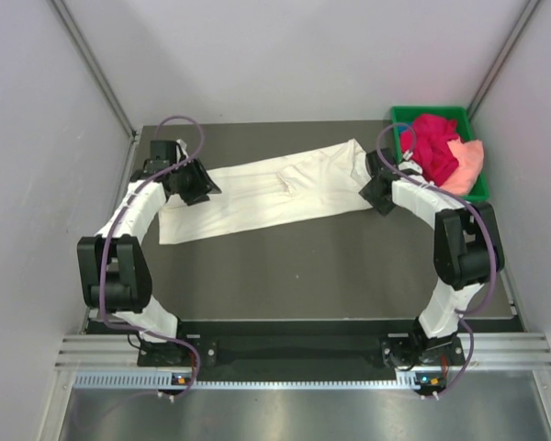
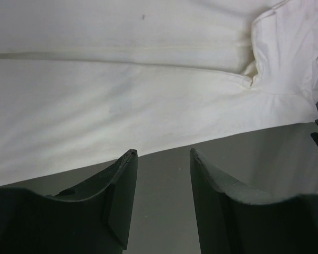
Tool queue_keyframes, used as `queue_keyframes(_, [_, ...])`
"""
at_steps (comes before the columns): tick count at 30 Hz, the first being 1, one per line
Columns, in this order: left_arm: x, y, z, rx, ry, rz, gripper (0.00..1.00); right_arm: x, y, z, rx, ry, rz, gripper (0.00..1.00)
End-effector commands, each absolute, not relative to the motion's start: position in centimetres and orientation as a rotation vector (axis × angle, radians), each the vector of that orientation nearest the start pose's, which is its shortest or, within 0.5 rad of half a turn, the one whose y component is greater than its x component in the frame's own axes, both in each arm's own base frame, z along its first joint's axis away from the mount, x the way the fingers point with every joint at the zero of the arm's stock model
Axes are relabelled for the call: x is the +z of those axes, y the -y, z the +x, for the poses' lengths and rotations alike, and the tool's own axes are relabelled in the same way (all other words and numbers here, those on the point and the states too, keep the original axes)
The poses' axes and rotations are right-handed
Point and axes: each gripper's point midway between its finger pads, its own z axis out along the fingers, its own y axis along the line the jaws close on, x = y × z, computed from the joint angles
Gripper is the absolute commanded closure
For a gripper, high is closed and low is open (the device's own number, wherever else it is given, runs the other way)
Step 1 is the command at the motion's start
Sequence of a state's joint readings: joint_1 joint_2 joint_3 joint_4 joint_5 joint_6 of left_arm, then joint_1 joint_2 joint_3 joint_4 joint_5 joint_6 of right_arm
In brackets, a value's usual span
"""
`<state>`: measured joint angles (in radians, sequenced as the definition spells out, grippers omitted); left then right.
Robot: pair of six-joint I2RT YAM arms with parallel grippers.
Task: Fold and stack the t-shirts
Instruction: Fold the tshirt
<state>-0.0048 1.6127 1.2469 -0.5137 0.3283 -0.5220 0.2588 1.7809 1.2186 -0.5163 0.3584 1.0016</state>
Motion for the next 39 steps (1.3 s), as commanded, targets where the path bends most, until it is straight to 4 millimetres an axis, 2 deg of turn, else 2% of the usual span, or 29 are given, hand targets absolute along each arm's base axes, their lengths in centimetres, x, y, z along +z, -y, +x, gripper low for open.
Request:
queue_keyframes(1, [17.7,7.8,40.9,-0.661,-2.328,-0.438,0.51,7.9,-7.9,44.0,0.095,-2.19,1.037,0.48])
queue_keyframes(3, [18.1,7.9,40.8,-0.667,-2.32,-0.433,0.5,8.0,-8.1,44.9,0.113,-2.187,1.01,0.49])
queue_keyframes(5, [18.5,7.9,40.7,-0.668,-2.316,-0.429,0.51,6.7,-7.7,45.0,0.078,-2.215,1.016,0.5])
queue_keyframes(10, [19.6,7.3,40.6,-0.623,-2.296,-0.424,0.5,4.8,-6.9,43.7,0.016,-2.245,1.065,0.51])
queue_keyframes(15, [20.5,9.0,39.9,-0.554,-2.311,-0.342,0.5,3.7,-6.9,44.3,-0.011,-2.27,1.04,0.52])
queue_keyframes(18, [20.3,8.9,40.1,-0.535,-2.315,-0.346,0.5,3.0,-6.5,45.0,-0.032,-2.283,1.016,0.58])
queue_keyframes(20, [20.2,8.8,40.4,-0.522,-2.323,-0.35,0.5,2.5,-5.7,45.1,-0.058,-2.299,1.013,0.65])
queue_keyframes(23, [20.3,8.4,40.7,-0.493,-2.331,-0.376,0.51,1.7,-4.4,45.2,-0.083,-2.31,1.031,0.69])
queue_keyframes(26, [20.6,8.2,41.1,-0.481,-2.32,-0.407,0.51,1.4,-3.3,46.1,-0.098,-2.324,1.021,0.75])
queue_keyframes(30, [20.2,7.7,41.6,-0.443,-2.327,-0.44,0.51,1.7,-2.6,48.9,-0.095,-2.327,0.982,0.73])
queue_keyframes(35, [19.7,5.7,42.6,-0.333,-2.278,-0.516,0.51,1.9,-2.9,52.9,-0.046,-2.334,0.858,0.68])
queue_keyframes(36, [19.6,5.6,42.8,-0.337,-2.262,-0.521,0.5,1.9,-3.2,54.7,-0.018,-2.321,0.829,0.68])
queue_keyframes(38, [19.1,5.4,43.7,-0.368,-2.218,-0.531,0.47,1.9,-4.1,56.5,0.049,-2.335,0.753,0.67])
queue_keyframes(39, [18.7,5.3,43.9,-0.368,-2.217,-0.541,0.46,2.1,-4.5,58.2,0.081,-2.324,0.725,0.66])
